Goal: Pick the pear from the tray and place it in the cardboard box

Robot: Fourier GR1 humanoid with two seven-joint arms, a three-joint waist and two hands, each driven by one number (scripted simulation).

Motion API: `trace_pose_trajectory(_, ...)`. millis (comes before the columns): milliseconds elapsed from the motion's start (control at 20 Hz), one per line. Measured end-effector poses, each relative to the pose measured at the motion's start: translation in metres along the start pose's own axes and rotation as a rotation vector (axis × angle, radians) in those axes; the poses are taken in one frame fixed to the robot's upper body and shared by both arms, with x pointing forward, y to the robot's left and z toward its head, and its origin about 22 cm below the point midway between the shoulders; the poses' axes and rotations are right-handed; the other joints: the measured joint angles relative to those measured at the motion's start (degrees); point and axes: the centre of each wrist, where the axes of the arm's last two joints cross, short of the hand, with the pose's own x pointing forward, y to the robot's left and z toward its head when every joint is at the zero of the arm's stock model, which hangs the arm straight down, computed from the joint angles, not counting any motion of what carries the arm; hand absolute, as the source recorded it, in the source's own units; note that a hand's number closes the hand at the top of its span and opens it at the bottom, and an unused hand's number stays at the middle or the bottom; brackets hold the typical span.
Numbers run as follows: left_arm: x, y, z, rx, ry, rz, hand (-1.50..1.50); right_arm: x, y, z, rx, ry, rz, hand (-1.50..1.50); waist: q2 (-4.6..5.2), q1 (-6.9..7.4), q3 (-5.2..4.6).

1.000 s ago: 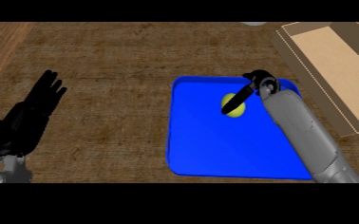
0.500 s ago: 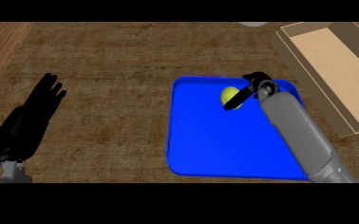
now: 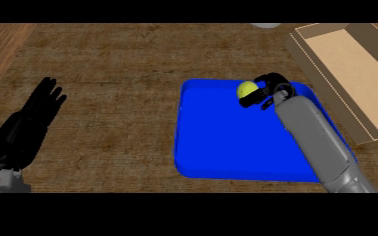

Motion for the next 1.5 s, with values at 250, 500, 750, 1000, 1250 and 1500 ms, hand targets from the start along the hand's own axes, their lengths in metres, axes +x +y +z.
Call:
trace_pose_trajectory(250, 0.001, -0.004, -0.002, -0.011, -0.002, -0.004, 0.0, 0.002, -0.021, 0.002, -0.129, -0.115, 0.18, 1.5, 0.69, 0.72, 0.3)
trace_pose_trajectory(500, 0.0, -0.014, -0.006, -0.034, -0.003, -0.004, 0.0, 0.002, -0.04, -0.004, -0.28, -0.246, 0.366, 1.5, 1.29, 1.59, 0.52)
trace_pose_trajectory(750, 0.0, -0.015, -0.003, -0.033, -0.001, -0.001, 0.0, 0.007, -0.058, -0.01, -0.425, -0.303, 0.436, 1.5, 1.21, 1.44, 0.57)
trace_pose_trajectory(1000, -0.002, -0.009, -0.006, -0.016, 0.003, -0.004, 0.0, 0.039, -0.069, 0.017, -0.554, -0.4, 0.45, 1.5, 0.84, 0.46, 0.54)
trace_pose_trajectory(1250, 0.0, -0.008, -0.004, 0.0, 0.008, -0.002, 0.0, 0.068, -0.08, 0.059, -0.711, -0.493, 0.419, 1.5, 0.51, -0.17, 0.52)
trace_pose_trajectory(1500, -0.002, 0.001, -0.003, 0.004, 0.013, 0.001, 0.0, 0.086, -0.108, 0.105, -0.895, -0.504, 0.329, 1.5, 0.38, -0.51, 0.5)
